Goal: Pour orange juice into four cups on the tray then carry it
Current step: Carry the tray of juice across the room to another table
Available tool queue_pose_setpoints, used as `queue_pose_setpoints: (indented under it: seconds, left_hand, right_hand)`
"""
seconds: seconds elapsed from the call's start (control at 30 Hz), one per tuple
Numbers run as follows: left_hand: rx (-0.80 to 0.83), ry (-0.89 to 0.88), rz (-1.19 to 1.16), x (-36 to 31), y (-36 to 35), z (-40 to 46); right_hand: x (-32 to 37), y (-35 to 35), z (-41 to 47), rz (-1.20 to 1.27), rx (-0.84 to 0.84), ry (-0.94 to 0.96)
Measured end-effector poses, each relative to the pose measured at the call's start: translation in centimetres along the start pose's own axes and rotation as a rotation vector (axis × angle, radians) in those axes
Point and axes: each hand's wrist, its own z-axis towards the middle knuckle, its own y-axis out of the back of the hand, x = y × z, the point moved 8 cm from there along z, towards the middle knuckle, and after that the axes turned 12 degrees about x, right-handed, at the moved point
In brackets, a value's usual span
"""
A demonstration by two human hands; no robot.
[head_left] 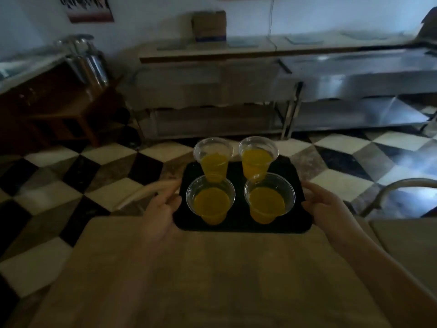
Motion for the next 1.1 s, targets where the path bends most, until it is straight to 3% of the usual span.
queue_pose_setpoints:
  seconds: [0.4,0.6,0.9,1.1]
  left_hand:
    - [-0.120,0.212,0.057,16.9,3.0,-3.3]
    - [-0.165,0.281,-0.034,22.8,3.6,-6.5]
    - [-0.267,0.546,-0.052,32.6,3.8,-12.5]
    - [-0.228,0.556,-0.008,35.0,2.7,-15.1]
  right_hand:
    - [-16.9,-6.3,0.3,-0.066,0.070,-0.130]
    - [-22.1,-8.3,-2.0,-0.062,0.065,-0.119]
    - [-29.9,-9.6,-5.4,-0.023,0.059,-0.268]
    - [-34.9,-10.1,-9.3,-0.034,0.038,-0.369]
